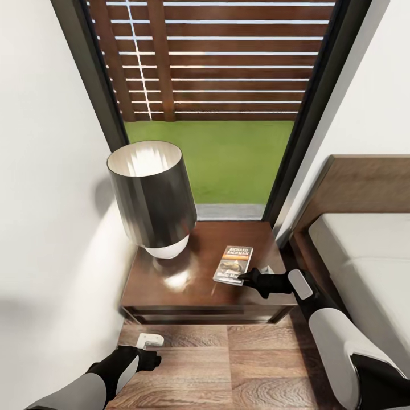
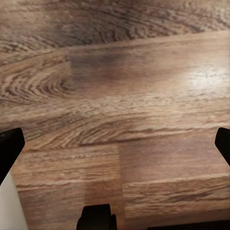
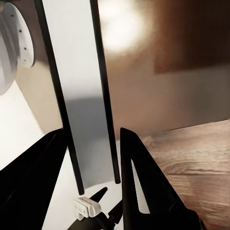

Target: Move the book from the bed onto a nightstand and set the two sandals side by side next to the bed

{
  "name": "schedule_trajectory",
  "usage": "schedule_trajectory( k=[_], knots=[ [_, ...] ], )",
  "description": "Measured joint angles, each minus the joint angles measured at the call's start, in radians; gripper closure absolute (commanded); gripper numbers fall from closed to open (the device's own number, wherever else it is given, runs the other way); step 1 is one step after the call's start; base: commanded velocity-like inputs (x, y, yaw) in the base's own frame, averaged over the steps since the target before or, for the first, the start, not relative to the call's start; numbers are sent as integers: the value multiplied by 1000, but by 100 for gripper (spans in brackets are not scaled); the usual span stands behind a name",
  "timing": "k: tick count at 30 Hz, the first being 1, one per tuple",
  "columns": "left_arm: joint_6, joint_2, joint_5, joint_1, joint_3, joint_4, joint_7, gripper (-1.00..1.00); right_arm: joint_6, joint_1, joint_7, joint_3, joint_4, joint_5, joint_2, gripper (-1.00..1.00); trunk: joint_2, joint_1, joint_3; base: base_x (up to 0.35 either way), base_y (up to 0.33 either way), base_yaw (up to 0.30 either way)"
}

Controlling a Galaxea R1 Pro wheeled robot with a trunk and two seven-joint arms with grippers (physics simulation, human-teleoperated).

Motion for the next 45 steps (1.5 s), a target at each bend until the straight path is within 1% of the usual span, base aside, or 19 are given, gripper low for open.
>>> schedule_trajectory(
  k=[9, 15, 20, 32, 40, 45],
  knots=[
    [0, 0, 0, 0, 0, 0, -1, -100, 0, -8, -15, 0, 1, 2, 5, 100, -63, 35, -28, 0, 0, 0],
    [0, 0, 0, 0, 0, 0, -1, -100, 0, -12, -43, 0, 2, -1, 19, 100, -63, 35, -28, 0, 0, 0],
    [0, 0, 0, 0, 0, 0, -1, -100, 0, -14, -53, -1, 2, -1, 26, 100, -63, 35, -28, 0, 0, 0],
    [0, 1, 0, 0, 0, 0, -1, -100, 0, -17, -61, -2, 2, 0, 31, 100, -63, 35, -28, 0, 0, 0],
    [0, 1, 0, 0, 0, 0, -1, -100, 0, -18, -62, -1, 2, 2, 31, 100, -119, 65, -53, 0, 0, 0],
    [0, 1, 0, 0, 0, 0, -1, -100, 0, -18, -67, -2, 2, 0, 31, 100, -119, 65, -53, 0, 0, 0]
  ],
)
